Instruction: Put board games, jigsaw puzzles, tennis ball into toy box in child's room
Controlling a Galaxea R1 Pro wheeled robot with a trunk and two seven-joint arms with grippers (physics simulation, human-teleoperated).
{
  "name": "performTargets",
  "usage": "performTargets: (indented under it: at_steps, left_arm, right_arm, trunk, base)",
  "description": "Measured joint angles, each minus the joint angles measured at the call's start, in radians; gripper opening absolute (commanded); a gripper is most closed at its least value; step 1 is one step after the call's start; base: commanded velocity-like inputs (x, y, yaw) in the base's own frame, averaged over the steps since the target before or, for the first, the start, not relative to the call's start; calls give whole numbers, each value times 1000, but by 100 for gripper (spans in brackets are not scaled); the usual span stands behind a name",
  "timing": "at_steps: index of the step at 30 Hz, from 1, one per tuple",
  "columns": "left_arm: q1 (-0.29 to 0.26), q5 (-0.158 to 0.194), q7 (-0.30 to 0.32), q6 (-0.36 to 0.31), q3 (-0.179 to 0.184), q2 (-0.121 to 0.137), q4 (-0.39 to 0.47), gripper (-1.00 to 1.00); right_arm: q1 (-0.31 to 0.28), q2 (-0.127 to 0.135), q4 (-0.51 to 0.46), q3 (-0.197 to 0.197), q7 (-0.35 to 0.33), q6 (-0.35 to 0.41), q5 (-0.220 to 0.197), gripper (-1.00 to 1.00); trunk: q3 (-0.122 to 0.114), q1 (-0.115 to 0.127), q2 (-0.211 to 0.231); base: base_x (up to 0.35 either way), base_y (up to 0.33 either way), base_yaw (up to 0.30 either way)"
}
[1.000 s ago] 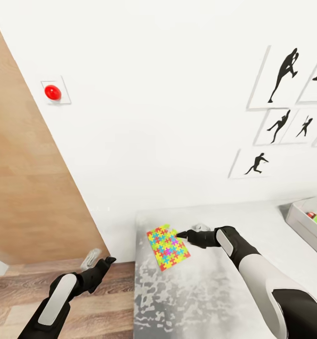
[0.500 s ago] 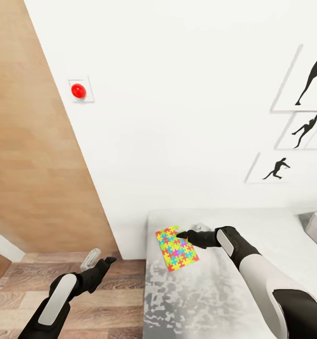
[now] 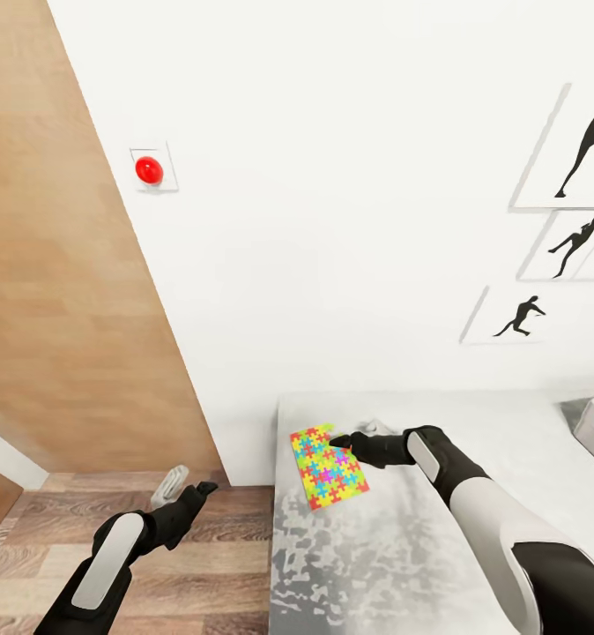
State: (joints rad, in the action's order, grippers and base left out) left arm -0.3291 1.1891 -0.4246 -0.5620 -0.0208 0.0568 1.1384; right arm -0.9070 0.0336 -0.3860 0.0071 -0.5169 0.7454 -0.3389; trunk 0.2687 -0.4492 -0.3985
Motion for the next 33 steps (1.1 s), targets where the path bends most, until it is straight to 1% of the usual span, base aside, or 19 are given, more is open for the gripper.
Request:
performTargets:
  at_steps: [3, 6, 8, 24, 33]
  left_arm:
    - [0, 0, 0, 0, 0, 0, 0, 100]
    - [0, 0, 0, 0, 0, 0, 0, 100]
    - [0, 0, 0, 0, 0, 0, 0, 100]
    - [0, 0, 0, 0, 0, 0, 0, 100]
    - [0, -1, 0, 0, 0, 2, 0, 100]
  right_arm:
    - [0, 1, 2, 0, -2, 1, -3, 100]
    - [0, 2, 0, 3, -4, -1, 17, 100]
    - [0, 3, 1, 3, -6, 0, 17, 100]
    - [0, 3, 18, 1, -13, -1, 17, 100]
    - [0, 5, 18, 0, -13, 0, 17, 100]
  trunk:
    - [0, 0, 0]
    - [0, 1, 0]
    - [-1, 1, 0]
    - [-5, 2, 0]
    - [-5, 2, 0]
  base:
    - [0, 0, 35]
    - [0, 0, 129]
    - [0, 0, 184]
    - [0, 0, 245]
    - [0, 0, 81]
